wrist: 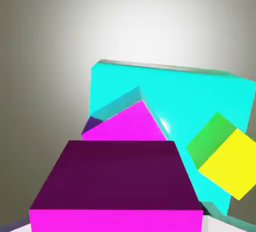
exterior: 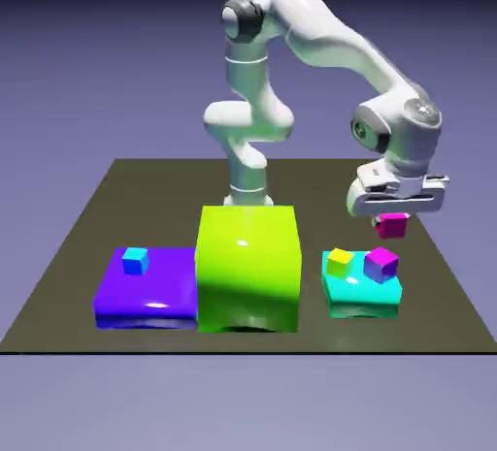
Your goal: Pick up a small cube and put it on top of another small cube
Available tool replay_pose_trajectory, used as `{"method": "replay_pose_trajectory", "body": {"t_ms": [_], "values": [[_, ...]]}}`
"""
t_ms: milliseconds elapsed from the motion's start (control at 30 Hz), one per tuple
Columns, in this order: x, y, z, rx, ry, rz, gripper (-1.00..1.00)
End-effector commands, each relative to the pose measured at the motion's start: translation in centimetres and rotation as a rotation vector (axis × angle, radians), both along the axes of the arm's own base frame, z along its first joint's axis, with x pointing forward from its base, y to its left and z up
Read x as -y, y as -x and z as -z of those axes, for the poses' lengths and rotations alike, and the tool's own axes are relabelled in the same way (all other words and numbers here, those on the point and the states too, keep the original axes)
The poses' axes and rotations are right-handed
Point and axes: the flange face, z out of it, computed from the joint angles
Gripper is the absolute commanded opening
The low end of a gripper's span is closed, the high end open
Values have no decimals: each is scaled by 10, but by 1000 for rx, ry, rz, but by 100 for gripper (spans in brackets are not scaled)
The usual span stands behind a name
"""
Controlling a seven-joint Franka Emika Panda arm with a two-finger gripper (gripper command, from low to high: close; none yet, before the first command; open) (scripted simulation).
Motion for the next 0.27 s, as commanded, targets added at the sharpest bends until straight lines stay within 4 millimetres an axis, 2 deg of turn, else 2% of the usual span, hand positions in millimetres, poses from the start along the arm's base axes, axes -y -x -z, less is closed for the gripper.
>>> {"method": "replay_pose_trajectory", "body": {"t_ms": [0, 33, 67, 100, 233], "values": [[0, 4, 17, 1, 2, -1, -100], [1, 8, 34, 0, 1, -2, -100], [1, 8, 34, 0, 1, -2, 100], [1, 8, 34, 0, 1, -2, 100], [-1, -5, -35, 0, 1, -2, 100]]}}
